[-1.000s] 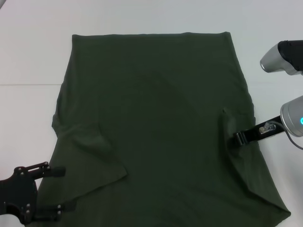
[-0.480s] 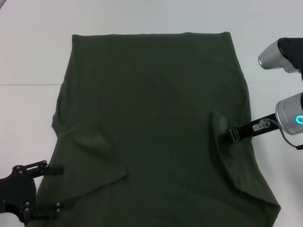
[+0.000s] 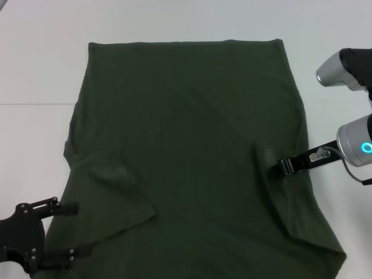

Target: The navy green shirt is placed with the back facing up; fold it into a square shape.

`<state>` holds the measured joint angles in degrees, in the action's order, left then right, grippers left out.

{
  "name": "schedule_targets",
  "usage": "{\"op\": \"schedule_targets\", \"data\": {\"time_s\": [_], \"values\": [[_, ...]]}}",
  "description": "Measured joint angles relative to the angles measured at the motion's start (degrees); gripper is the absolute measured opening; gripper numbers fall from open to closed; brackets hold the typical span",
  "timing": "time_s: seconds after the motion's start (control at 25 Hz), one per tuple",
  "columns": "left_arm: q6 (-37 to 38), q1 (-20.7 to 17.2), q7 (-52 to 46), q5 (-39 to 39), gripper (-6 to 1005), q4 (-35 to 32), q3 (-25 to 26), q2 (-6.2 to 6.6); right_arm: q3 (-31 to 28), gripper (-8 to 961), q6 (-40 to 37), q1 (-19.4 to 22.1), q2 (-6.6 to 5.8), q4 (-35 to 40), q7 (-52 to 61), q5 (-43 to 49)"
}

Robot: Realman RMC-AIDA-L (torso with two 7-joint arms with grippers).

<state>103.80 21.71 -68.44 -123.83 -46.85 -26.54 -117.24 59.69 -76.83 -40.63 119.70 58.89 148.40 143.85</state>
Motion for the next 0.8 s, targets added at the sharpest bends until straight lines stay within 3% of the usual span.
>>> {"op": "schedule_targets", "data": {"time_s": [0.16, 0.4, 0.6, 0.8], "values": [[-0.01, 0.0, -0.06, 0.0, 887, 0.01, 0.0, 0.0, -2.08, 86, 0.02, 0.49, 0.06, -0.01, -0.64, -1.69], [0.0, 0.0, -0.27, 0.02, 888, 0.33, 0.3, 0.0, -8.12, 317, -2.35, 3.04, -0.29, 0.18, -5.13, -9.13], [0.15, 0.13, -3.49, 1.12, 888, 0.98, 1.67, 0.07, -14.62, 414, -5.62, 5.4, -0.5, -0.49, -10.46, -13.55], [-0.04, 0.47, -11.97, 1.33, 887, 1.16, 2.23, 0.66, -22.79, 511, -12.47, 11.22, -0.89, -3.19, -23.22, -24.65]]}}
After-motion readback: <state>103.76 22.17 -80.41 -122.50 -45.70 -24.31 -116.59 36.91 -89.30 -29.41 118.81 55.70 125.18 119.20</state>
